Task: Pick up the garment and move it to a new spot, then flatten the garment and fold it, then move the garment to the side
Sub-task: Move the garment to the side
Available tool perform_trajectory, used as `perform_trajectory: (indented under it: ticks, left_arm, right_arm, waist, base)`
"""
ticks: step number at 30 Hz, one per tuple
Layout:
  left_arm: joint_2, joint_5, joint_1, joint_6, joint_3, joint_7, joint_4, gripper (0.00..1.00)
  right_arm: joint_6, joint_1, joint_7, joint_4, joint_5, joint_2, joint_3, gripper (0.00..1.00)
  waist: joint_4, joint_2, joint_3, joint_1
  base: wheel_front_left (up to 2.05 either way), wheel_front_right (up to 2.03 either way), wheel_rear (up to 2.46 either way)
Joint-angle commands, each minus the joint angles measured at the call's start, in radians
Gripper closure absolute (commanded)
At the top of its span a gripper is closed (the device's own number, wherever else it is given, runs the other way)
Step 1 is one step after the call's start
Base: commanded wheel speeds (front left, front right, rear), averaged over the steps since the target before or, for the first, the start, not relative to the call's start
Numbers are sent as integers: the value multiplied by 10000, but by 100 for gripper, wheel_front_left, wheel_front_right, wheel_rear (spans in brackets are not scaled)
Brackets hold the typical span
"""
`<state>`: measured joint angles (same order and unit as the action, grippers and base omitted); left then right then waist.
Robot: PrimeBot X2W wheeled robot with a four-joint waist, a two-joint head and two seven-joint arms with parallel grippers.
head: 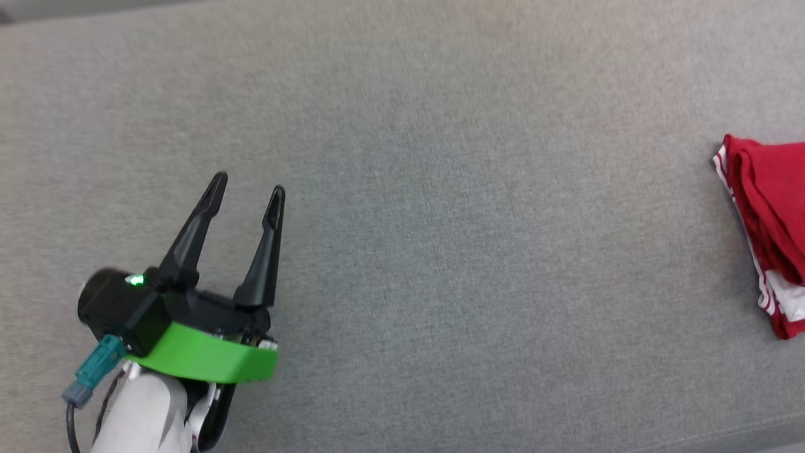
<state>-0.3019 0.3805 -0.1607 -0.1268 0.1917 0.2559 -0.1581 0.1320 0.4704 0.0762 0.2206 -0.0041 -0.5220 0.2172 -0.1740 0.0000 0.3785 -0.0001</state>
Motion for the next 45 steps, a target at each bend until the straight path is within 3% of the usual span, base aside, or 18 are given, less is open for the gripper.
perform_trajectory:
  ticks: [1, 12, 18, 23, 30, 45]
  left_arm:
    - [136, 12, 240, -5, -119, 57, 137, 0]
    - [908, -431, 1352, -26, -918, 58, 1026, 0]
    - [1253, -574, 1860, -31, -1235, 58, 1588, 0]
    - [1480, -675, 1944, -36, -1295, 58, 1831, 0]
    - [1686, -939, 1959, -37, -1380, 58, 1873, 0]
    - [2015, -1191, 2057, -38, -1677, 59, 1864, 0]
  right_arm:
    - [-13, -304, 21, -398, 283, 201, -211, 0]
    - [-13, -1999, -173, -2970, 1488, 1981, -736, 0]
    - [-13, -3059, -939, -3530, 1821, 2981, -1157, 0]
    - [-13, -4040, -2070, -3197, 2144, 3970, -1600, 0]
    - [-13, -4612, -2930, -2490, 2017, 4492, -1757, 0]
    - [-13, -4582, -3195, -2202, 1593, 4673, -1804, 0]
  waist:
    - [554, 0, -1332, 1]
    - [1185, 0, -2769, 1]
    - [1377, 0, -3157, 1]
    - [1564, 0, -3257, 1]
    - [1747, 0, -3290, 1]
    - [1806, 0, -3403, 1]
  base:
    - [0, 0, 0]
    - [0, 0, 0]
    - [0, 0, 0]
    - [0, 0, 0]
    - [0, 0, 0]
    - [0, 0, 0]
